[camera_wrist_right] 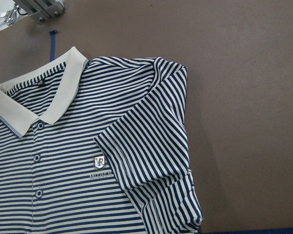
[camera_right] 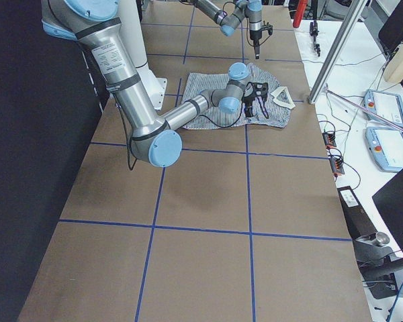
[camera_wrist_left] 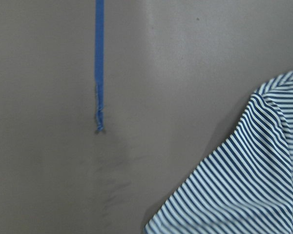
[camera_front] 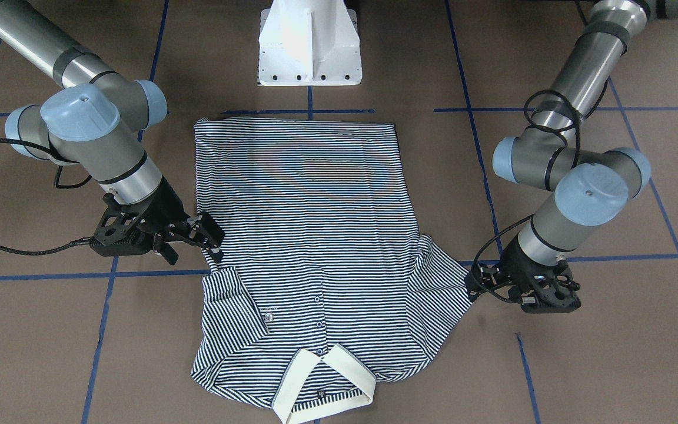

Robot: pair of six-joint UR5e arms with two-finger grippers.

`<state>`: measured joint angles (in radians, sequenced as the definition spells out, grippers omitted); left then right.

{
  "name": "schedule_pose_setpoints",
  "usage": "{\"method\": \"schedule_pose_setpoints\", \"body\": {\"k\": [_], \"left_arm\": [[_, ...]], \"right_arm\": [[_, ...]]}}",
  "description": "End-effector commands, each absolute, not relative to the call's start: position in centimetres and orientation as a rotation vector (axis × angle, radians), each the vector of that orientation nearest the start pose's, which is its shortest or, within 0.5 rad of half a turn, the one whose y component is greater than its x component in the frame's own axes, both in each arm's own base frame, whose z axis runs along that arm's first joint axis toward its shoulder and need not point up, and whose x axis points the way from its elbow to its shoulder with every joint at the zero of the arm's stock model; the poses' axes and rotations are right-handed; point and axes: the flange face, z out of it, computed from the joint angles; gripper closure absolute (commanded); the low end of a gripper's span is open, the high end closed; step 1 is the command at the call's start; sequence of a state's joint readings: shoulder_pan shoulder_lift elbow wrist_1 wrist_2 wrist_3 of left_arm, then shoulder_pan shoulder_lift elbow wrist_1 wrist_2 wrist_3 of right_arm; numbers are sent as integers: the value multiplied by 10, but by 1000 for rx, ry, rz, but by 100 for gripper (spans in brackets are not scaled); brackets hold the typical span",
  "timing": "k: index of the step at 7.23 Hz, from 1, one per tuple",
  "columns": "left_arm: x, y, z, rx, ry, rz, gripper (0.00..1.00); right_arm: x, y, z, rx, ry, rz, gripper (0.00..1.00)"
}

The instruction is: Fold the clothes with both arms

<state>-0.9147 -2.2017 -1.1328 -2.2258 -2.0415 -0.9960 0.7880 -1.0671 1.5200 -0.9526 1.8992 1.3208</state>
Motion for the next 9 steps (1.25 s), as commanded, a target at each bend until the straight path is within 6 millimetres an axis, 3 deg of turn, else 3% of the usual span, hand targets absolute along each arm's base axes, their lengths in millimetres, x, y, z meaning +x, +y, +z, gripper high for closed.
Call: {"method": "schedule_pose_setpoints", "body": {"k": [1,6,9], "left_arm": [[425,-659,429,248,884,-117,24],[420,-650,423,252,893,-107,30],[416,-643,434,245,887,-111,38]], "right_arm": [[-415,-557,323,270,-1069,306,0],[-415,-558,316,276,-1077,307,0],[-415,-558,317,276,-1077,310,0]]}}
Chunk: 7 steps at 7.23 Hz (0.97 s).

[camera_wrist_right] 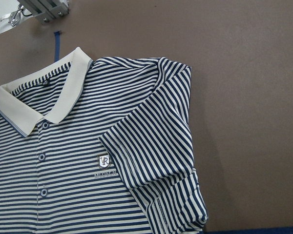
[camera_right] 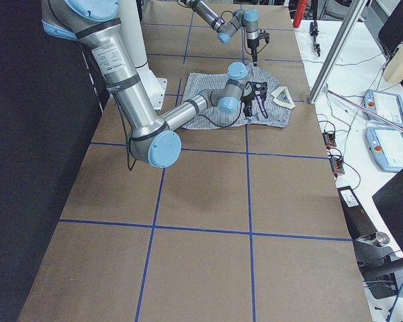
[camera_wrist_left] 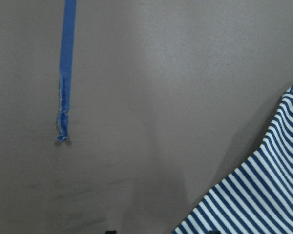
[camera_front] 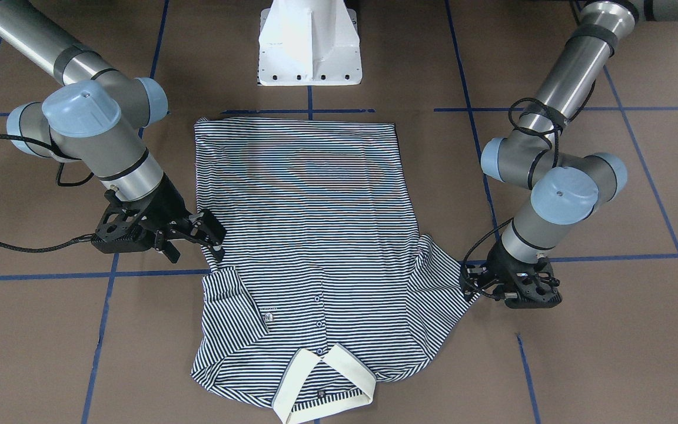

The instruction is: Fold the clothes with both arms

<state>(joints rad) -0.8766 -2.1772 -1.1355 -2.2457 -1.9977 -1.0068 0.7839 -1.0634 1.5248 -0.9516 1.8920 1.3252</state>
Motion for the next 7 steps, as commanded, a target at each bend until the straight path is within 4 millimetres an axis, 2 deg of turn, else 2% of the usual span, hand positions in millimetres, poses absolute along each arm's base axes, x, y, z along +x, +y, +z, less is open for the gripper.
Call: {"method": "schedule_pose_setpoints", "body": {"k": [1,2,3,5,6,7], "left_arm": [[416,-643,434,244,887,-112,49],[416,-642,434,245,888,-112,71],[415,-642,429,248,895,-109,100],[410,-634,429,254,904,-102,100],[402,-624,410,258,936,-87,100],[402,-617,380,230,943,-79,100]], "right_arm": [[-415,-558,316,274,-1079,316,0],[-414,-557,316,274,-1079,320,0],[-413,-557,314,277,-1083,321,0],[-413,-555,315,277,-1082,322,0],[-413,-555,317,274,-1080,320,0],[-413,-555,317,274,-1080,320,0]]}}
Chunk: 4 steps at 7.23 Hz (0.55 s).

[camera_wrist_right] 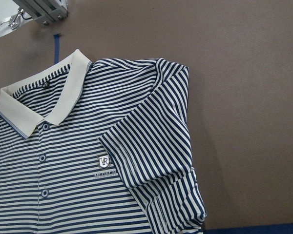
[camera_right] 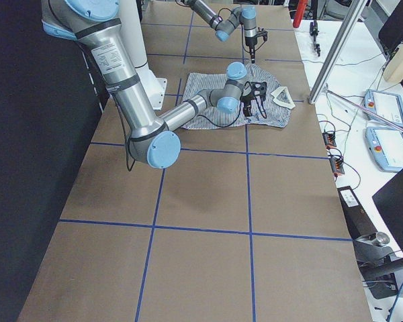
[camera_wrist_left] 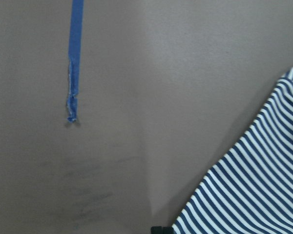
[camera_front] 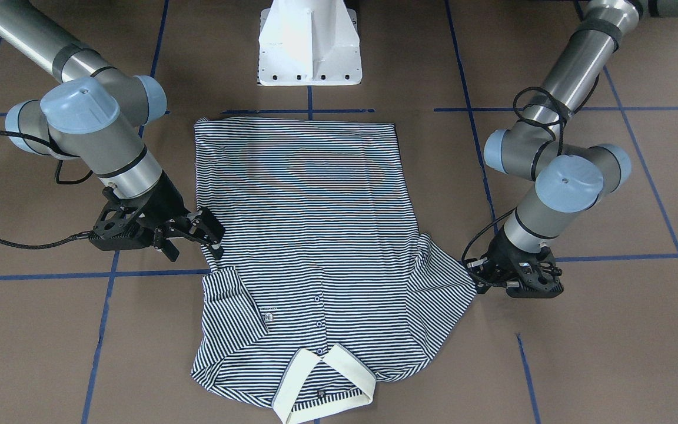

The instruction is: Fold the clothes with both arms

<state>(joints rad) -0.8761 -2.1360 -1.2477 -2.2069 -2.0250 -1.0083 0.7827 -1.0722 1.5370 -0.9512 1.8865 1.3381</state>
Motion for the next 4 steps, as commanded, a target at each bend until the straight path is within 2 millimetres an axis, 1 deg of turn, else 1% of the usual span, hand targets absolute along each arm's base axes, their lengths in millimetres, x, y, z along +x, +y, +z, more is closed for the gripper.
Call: {"method": "schedule_pose_setpoints", "body": {"k": [1,2,3,4], "left_arm": [[407,-618,361,227,953,-87,100],[433,-617,341,190,975,-138,100],[462,-632,313,192,976,-158,100],[490,-648,295,169,967,-190,100]], "right_arm": [[-413,-555,317,274,-1080,320,0],[-414,-555,319,271,-1077,320,0],[-416,-554,320,269,-1076,318,0],[-417,-554,323,267,-1070,320,0]]}}
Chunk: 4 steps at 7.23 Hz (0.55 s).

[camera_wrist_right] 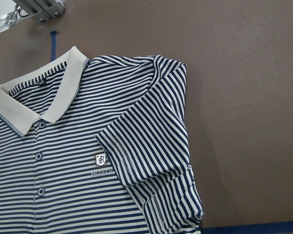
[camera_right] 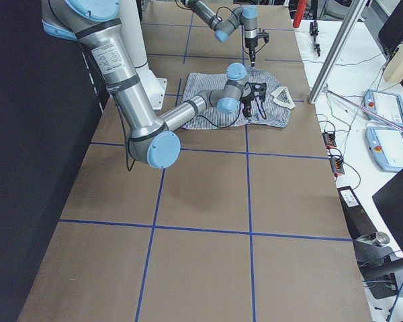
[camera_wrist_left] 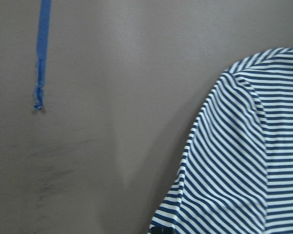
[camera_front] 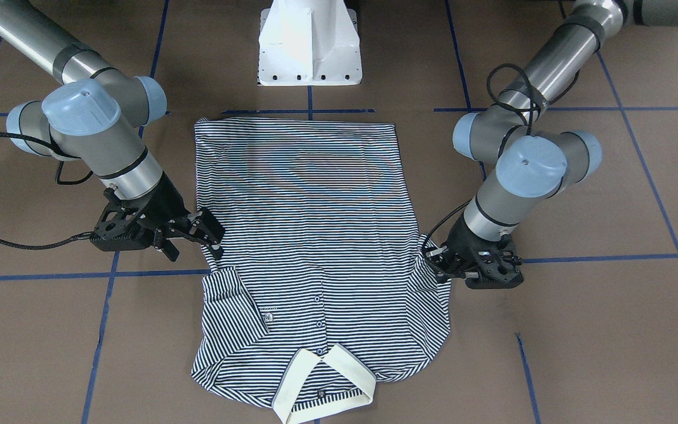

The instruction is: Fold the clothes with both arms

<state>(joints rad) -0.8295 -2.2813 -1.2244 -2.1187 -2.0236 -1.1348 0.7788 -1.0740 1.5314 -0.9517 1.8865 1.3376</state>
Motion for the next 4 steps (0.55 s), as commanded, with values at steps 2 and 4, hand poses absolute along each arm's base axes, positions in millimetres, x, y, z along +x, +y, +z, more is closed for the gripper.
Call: {"method": "schedule_pose_setpoints", "body": {"k": [2,4], "left_arm": [[513,-669,275,203,951,-211,100],[525,-674,280,240,951,-220,100]], "right_arm": [[-418,-554,322,267,-1071,319,0],[-420,-553,323,263,-1069,317,0]]}}
